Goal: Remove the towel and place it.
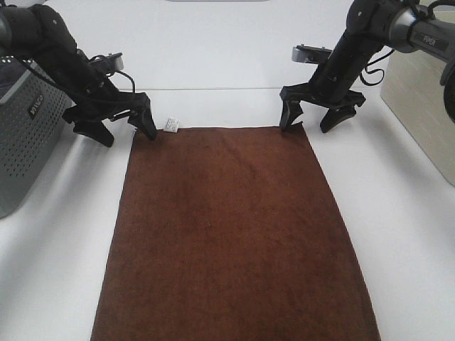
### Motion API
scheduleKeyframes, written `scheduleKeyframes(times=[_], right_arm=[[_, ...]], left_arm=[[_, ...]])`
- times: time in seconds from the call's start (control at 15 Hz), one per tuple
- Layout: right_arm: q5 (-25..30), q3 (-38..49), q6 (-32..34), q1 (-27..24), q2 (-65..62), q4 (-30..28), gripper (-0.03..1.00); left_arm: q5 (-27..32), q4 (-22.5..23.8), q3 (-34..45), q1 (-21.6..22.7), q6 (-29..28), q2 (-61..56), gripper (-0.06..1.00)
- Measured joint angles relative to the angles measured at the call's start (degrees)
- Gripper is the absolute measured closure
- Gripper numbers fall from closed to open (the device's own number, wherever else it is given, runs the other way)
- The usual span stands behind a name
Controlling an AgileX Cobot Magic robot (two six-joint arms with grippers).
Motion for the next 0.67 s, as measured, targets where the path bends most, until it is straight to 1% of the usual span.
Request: scheduleKeyframes(times=[0.13,0.27,0.33,0.4,0.47,0.53,0.6,0.67], right_arm=[[-0.06,-0.46,0.86,1.66,0.57,0.17,0.09],[-0.29,-0.52,0.97,3.90,0.57,0.74,0.11],[-0.46,-0.52,1.66,4.81,0.63,0.97,0.13],[-0.46,-0.52,2.23,5.56,0.63,1.03,0.18],[-0.46,-0.52,2.52,5.79,0.69,1.03,0.26],[-0.40,-0.52,2.81,5.79,0.86,1.09,0.36],[-0.34,-0.52,3.27,5.79,0.97,0.63,0.48],[-0.23,-0.52,3.38,5.79,1.20,0.11,0.62]], left_arm=[[-0.06,-0.29,0.00,-1.60,-0.06,0.00,0.08],[-0.97,-0.74,0.00,-4.30,-0.11,0.17,0.12],[-1.78,-0.74,0.00,-5.39,-0.40,0.29,0.15],[-2.29,-0.74,0.00,-6.42,-0.92,0.40,0.19],[-2.35,-0.74,0.00,-6.93,-1.55,0.46,0.24],[-2.35,-0.74,0.00,-7.05,-1.95,0.46,0.32],[-2.35,-0.23,0.00,-7.05,-2.06,0.46,0.42],[-2.35,0.86,0.00,-7.05,-2.18,0.46,0.55]])
